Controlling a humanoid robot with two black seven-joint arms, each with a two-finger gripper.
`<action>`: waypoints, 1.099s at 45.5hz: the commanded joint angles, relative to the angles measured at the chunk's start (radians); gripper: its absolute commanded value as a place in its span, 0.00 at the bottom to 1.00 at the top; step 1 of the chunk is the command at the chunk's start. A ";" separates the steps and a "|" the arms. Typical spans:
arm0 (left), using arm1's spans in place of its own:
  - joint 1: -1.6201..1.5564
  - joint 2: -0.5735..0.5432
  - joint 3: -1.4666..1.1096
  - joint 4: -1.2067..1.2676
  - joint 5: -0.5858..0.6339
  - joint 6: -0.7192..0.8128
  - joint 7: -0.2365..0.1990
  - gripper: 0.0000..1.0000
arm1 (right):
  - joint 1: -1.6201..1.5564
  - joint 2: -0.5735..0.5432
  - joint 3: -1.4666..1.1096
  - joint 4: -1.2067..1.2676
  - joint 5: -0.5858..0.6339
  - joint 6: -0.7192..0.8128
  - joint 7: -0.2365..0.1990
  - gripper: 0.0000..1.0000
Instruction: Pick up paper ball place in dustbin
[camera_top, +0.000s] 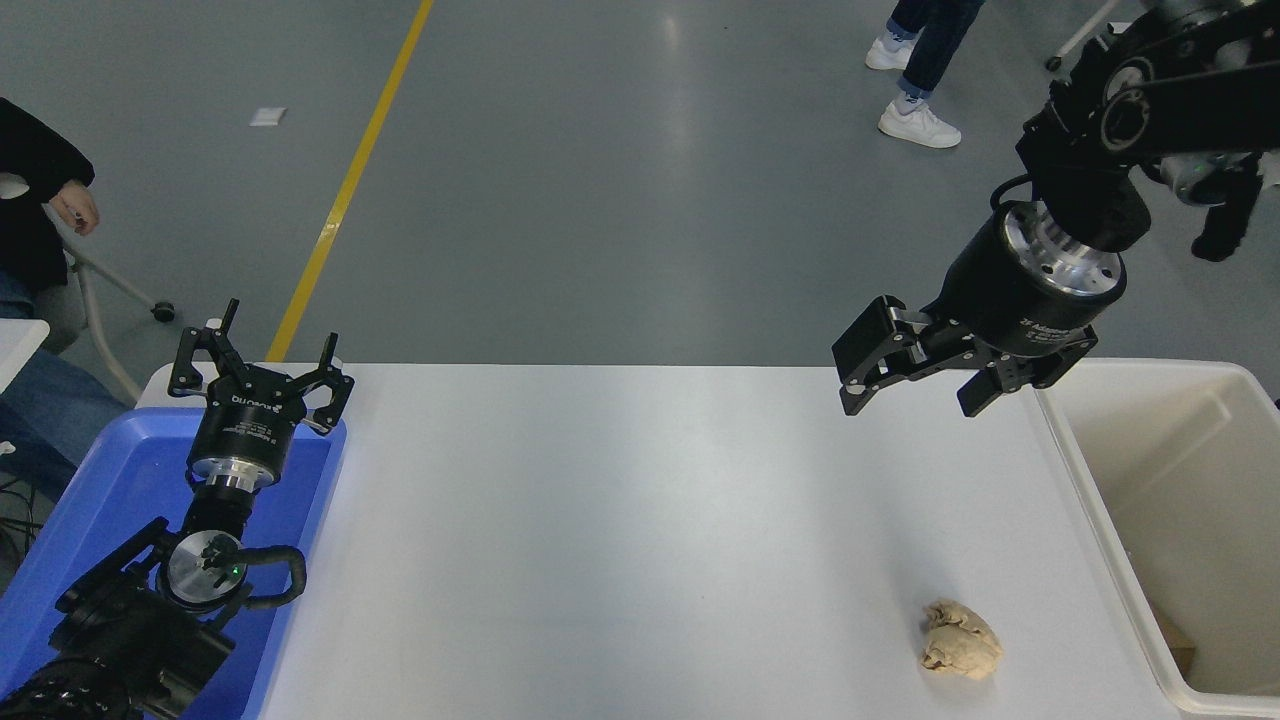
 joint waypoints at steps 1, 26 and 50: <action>0.000 0.000 0.000 0.000 0.000 0.000 0.000 1.00 | -0.122 -0.029 0.002 -0.024 -0.043 -0.040 0.002 1.00; 0.000 -0.001 0.000 0.000 0.000 0.000 0.000 1.00 | -0.627 -0.359 0.246 -0.118 -0.414 -0.126 0.002 1.00; 0.000 -0.001 0.000 0.000 0.000 0.000 0.000 1.00 | -1.001 -0.340 0.447 -0.334 -0.584 -0.222 0.002 1.00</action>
